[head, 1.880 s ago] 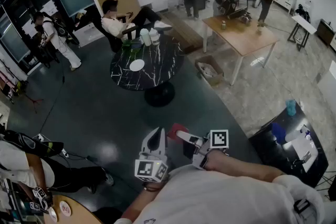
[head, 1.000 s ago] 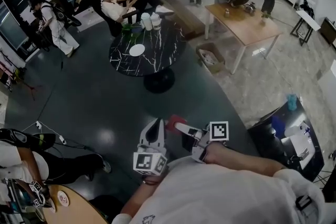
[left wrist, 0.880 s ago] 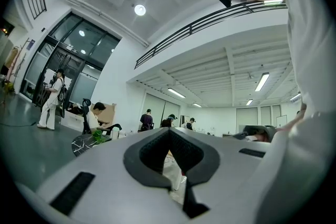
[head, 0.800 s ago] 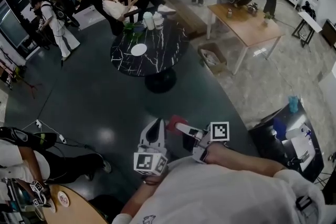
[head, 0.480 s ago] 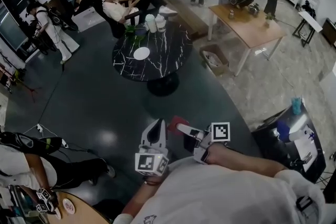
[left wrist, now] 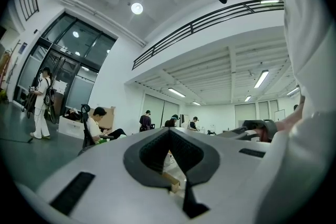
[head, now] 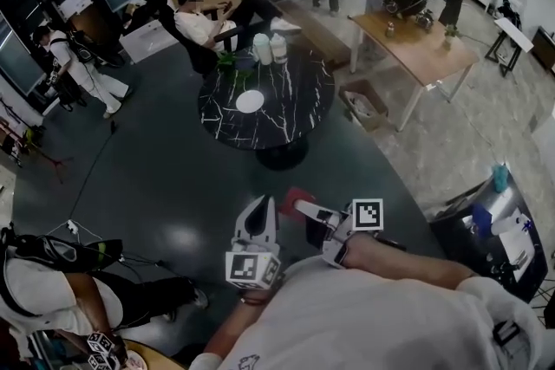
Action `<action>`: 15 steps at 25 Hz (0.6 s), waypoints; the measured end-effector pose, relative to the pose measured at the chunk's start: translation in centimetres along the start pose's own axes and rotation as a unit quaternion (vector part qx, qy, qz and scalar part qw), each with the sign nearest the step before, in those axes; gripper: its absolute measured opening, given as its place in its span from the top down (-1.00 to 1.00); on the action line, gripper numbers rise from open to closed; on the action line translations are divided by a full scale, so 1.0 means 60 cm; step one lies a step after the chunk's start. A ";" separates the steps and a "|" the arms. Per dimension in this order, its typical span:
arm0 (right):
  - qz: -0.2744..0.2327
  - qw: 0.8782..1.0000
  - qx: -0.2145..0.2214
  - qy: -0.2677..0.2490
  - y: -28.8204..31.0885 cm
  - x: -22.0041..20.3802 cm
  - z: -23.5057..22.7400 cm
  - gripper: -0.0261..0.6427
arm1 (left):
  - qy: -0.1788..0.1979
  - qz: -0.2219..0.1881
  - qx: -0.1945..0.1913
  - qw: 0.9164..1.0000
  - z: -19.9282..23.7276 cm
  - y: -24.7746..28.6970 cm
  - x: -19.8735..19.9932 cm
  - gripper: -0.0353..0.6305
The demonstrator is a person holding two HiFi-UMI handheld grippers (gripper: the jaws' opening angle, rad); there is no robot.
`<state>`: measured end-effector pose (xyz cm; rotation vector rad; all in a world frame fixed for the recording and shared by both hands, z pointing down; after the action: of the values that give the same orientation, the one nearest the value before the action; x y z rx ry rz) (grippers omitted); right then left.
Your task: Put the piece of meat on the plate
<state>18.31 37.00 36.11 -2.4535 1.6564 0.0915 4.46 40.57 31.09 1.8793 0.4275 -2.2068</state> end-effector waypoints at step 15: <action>-0.037 0.999 -0.015 -0.013 0.161 0.024 -0.005 0.65 | 0.009 -0.008 -0.002 1.000 0.144 0.020 0.036 0.88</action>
<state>9.93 32.13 35.08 -2.5220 1.5623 0.1385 -3.49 36.44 30.13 1.9010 0.4513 -2.2006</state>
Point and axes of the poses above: the fingertips, and each gripper's own axes: y forward along the fingers, z to its left, x out of its top, the point moved 6 cm from there along -y, backward along the fingers, and after that the axes turned 1 degree about -x, right-handed, at the moved point
